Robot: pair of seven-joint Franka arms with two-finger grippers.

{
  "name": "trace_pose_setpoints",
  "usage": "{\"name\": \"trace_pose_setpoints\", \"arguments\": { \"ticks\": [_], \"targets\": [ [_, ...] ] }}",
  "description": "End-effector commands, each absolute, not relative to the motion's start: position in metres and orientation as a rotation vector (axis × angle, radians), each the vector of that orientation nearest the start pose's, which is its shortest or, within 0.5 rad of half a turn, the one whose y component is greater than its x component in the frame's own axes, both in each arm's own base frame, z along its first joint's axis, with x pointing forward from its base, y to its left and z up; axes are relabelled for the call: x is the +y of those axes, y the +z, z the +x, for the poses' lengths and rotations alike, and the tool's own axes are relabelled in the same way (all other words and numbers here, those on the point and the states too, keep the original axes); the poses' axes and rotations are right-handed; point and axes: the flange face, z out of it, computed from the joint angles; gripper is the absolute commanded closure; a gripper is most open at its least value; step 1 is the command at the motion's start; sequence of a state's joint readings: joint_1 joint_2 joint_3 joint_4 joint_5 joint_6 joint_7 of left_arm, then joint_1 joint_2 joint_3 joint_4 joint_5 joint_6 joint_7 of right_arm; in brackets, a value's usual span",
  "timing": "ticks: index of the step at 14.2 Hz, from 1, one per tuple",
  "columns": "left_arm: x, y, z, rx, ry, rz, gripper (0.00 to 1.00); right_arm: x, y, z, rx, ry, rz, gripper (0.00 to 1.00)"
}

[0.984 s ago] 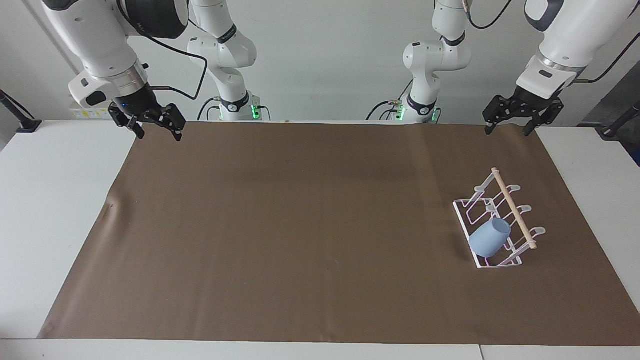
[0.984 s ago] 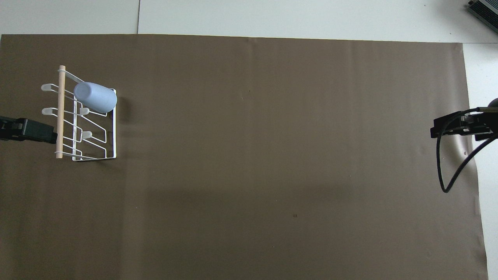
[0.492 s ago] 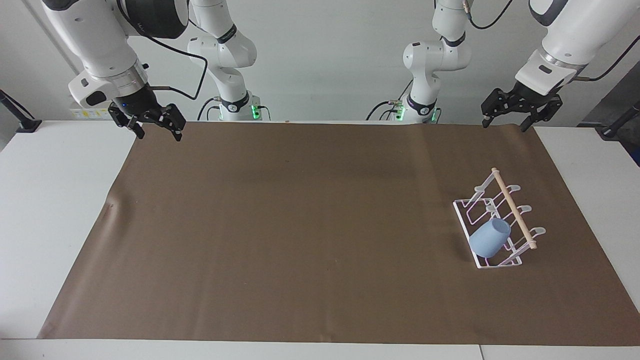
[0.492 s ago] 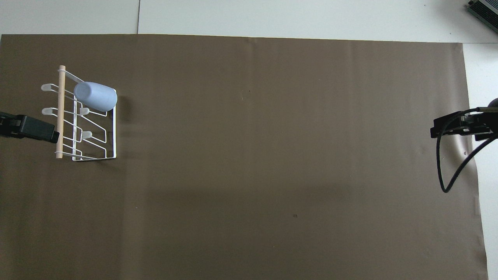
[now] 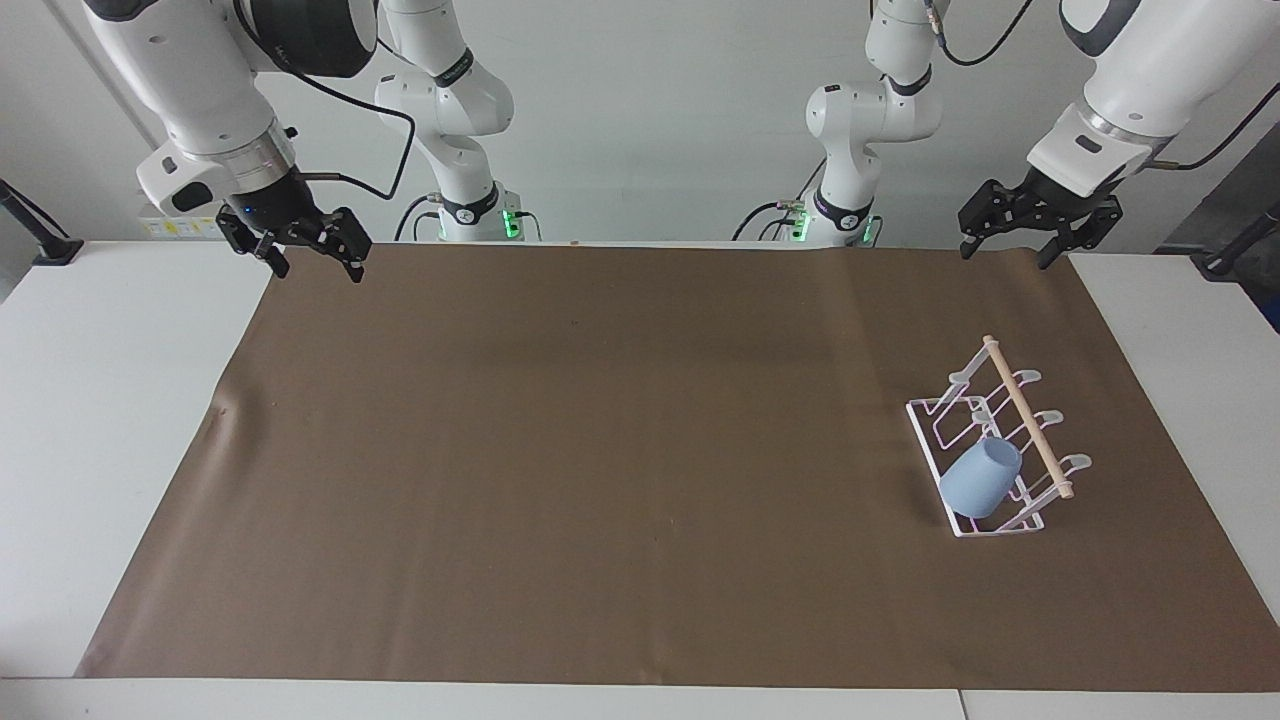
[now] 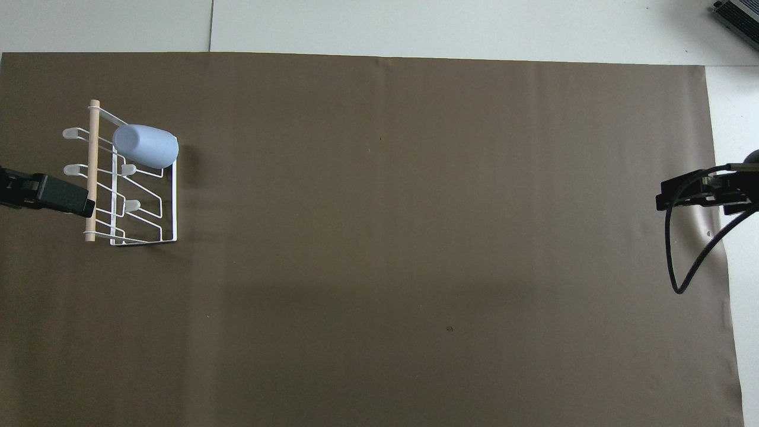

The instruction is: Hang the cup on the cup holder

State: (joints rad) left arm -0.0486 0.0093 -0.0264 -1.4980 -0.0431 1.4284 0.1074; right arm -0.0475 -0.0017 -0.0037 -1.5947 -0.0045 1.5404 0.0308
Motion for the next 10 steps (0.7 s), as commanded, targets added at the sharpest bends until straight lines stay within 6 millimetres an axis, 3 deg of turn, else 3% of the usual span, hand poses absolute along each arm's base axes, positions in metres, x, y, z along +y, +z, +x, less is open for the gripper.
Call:
{"name": "trace_pose_setpoints", "arguments": {
  "ticks": [1,10],
  "targets": [
    [-0.048,0.6424,0.5453,0.322,0.147,-3.14,0.0,-0.0319,0.6131,0.5439,0.104,0.092,-3.146,0.0],
    [-0.051,0.6425,0.5452,0.328,0.13,-3.137,0.0,-0.0319,0.6131,0.5439,0.104,0.092,-3.146,0.0]
  ]
}}
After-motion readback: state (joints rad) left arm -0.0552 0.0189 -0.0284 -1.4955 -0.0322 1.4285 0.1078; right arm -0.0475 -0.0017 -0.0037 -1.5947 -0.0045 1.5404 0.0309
